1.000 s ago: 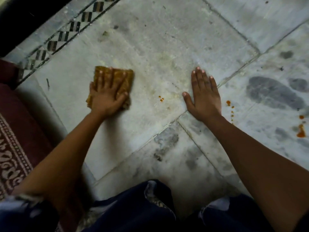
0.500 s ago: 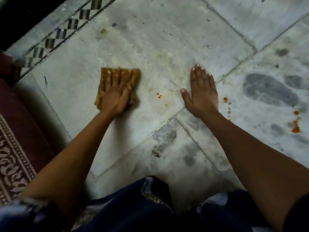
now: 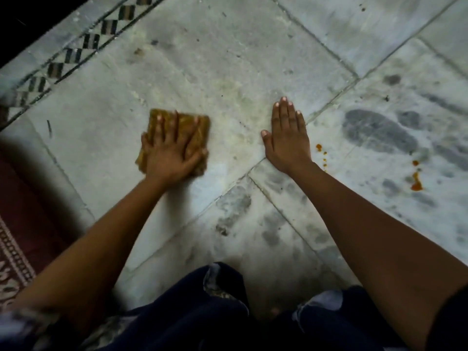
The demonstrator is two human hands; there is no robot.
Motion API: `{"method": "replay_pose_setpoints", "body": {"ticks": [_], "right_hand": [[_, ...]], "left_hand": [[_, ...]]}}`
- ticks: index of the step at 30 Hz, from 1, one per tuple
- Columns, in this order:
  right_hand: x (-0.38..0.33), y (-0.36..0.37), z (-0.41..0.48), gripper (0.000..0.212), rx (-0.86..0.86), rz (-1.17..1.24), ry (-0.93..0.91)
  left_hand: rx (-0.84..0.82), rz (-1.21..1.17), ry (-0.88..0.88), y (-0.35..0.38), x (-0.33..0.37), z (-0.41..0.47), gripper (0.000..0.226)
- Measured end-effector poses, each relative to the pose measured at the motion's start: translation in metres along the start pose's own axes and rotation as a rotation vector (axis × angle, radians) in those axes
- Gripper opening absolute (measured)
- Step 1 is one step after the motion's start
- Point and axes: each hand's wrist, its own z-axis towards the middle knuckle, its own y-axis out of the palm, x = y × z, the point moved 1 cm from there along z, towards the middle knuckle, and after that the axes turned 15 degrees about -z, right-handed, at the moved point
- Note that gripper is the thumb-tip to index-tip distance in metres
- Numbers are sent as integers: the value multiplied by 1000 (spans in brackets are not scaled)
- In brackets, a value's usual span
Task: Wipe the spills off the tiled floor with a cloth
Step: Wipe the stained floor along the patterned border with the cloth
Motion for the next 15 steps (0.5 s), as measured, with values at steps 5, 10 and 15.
{"method": "replay_pose_setpoints", "body": {"ticks": [5, 10, 15], "right_hand": [[-1, 0, 2, 70, 14, -6, -5], [-1, 0, 0, 70, 8, -14, -3], [-1, 1, -1, 69, 19, -9, 4]], "left_hand": [[1, -10, -7, 6, 74, 72, 63], [-44, 32, 312, 38, 57, -39, 67], [89, -24, -181, 2, -29, -51, 73]]}}
